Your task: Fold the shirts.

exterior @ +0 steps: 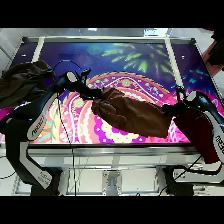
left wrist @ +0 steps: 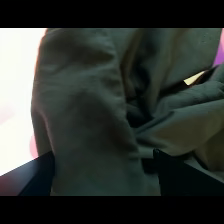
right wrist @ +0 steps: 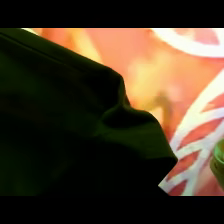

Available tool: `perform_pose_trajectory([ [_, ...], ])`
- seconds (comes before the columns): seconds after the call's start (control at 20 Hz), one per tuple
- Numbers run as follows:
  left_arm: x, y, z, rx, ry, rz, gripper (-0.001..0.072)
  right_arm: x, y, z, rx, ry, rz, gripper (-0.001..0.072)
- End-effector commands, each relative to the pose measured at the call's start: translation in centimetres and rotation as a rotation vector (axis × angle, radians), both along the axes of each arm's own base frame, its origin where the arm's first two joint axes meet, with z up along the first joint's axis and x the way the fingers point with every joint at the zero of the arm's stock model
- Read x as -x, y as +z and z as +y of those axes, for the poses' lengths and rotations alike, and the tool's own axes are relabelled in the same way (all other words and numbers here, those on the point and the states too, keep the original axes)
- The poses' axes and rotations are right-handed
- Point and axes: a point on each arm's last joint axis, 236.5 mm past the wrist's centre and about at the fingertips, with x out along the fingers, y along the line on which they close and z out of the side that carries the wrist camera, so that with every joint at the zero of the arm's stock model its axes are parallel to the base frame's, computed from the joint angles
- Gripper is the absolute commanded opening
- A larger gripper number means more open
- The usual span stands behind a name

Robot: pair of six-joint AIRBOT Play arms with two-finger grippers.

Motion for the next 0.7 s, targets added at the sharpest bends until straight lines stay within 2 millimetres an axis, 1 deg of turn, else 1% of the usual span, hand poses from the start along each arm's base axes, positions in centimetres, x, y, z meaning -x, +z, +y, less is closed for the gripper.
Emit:
perform_pose_trajectory([
  [0.0,0.4,0.5,-1.6,0.038,-0.036,-0.014,0.0704,-0.2,0.2,0.5,-0.025,-0.012,-0.005,0.0035],
  [0.05,0.5,0.3,-1.7,0.027,-0.043,-0.016,0.0685,-0.2,0.2,0.5,-0.025,-0.012,-0.005,0.0035],
  [0.1,0.7,-0.1,-1.4,0.004,-0.049,-0.011,0.0565,-0.2,0.2,0.6,-0.026,-0.013,-0.005,0.0035],
  [0.15,0.9,-0.7,-0.9,-0.036,-0.064,-0.01,0.0326,-0.2,0.2,0.6,-0.03,-0.015,-0.006,0.0035],
  [0.2,1.1,-1.2,-0.5,-0.074,-0.084,-0.016,0.0157,-0.2,0.2,0.7,-0.035,-0.017,-0.007,0.0035],
  [0.25,1.2,-1.6,-0.2,-0.109,-0.104,-0.025,0.0102,-0.3,0.2,0.9,-0.04,-0.019,-0.008,0.0035],
  [0.3,1.2,-1.8,0.1,-0.133,-0.118,-0.033,0.0093,-0.3,0.3,0.9,-0.044,-0.022,-0.01,0.0035],
  [0.35,1.2,-2.0,0.4,-0.155,-0.127,-0.04,0.0019,-0.4,0.3,1.1,-0.051,-0.025,-0.012,0.0035],
  [0.45,1.0,-2.3,1.3,-0.195,-0.138,-0.051,0.0017,-1.0,0.9,1.7,-0.082,-0.036,-0.032,0.0034],
  [0.5,0.7,-2.0,2.0,-0.223,-0.135,-0.054,0.0017,-1.5,1.7,2.0,-0.094,-0.022,-0.048,0.0034],
  [0.55,-0.1,-1.1,2.8,-0.251,-0.109,-0.062,0.0017,-2.2,3.1,2.1,-0.098,-0.003,-0.074,0.0033],
  [0.6,-1.1,0.5,3.7,-0.279,-0.084,-0.082,0.0017,-3.0,4.9,2.0,-0.092,0.008,-0.109,0.0033],
  [0.65,-2.3,3.1,4.6,-0.308,-0.076,-0.121,0.0017,-3.9,7.5,2.0,-0.081,0.032,-0.162,0.0033],
])
